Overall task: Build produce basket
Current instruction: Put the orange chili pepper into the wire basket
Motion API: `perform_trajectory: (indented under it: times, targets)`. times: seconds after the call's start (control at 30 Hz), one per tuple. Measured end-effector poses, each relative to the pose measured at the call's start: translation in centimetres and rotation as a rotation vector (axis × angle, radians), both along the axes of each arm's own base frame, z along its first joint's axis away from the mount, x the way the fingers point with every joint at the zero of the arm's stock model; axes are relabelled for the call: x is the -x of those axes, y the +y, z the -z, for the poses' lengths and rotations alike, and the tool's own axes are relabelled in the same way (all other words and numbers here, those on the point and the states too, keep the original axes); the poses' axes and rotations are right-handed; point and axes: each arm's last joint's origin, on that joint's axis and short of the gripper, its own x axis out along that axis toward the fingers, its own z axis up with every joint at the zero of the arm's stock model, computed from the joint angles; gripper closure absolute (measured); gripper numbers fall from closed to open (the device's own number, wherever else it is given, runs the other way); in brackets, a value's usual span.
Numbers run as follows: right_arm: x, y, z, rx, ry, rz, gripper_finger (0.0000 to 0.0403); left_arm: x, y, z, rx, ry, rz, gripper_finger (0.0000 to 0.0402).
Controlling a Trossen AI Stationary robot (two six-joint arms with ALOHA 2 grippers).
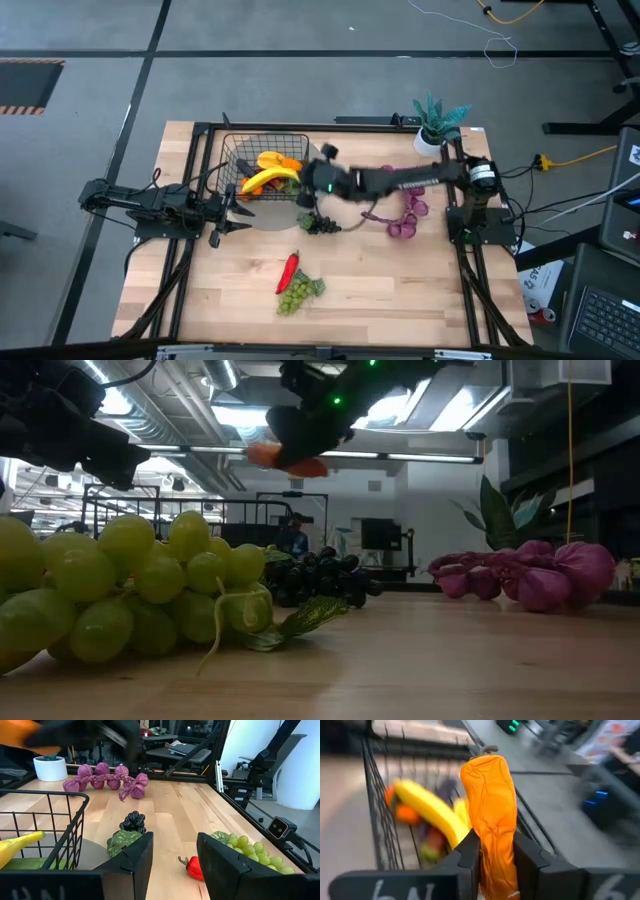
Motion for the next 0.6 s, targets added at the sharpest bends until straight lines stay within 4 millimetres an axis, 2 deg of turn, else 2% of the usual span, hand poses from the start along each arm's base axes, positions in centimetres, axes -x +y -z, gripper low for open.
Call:
perform_trajectory:
  times: [0.17, 0.3, 0.4, 0.6]
  targets:
    - [-0.3, -4.8, -1.2, -0.159, -0.201, -0.059, 0.0325, 0.0, 0.0, 0.0, -0.071, -0.007, 0.0, 0.0255]
    - [-0.1, -7.4, -1.7, -0.307, -0.324, -0.122, 0.0325, 0.0, 0.0, 0.0, -0.111, -0.012, -0.004, 0.0255]
    - [-0.5, -8.1, -1.6, -0.39, -0.406, -0.211, 0.0324, 0.0, 0.0, 0.0, -0.112, -0.012, -0.005, 0.0255]
    - [-2.0, -7.5, 0.0, -0.43, -0.474, -0.321, 0.0324, 0.0, 0.0, 0.0, -0.11, -0.011, -0.006, 0.0255]
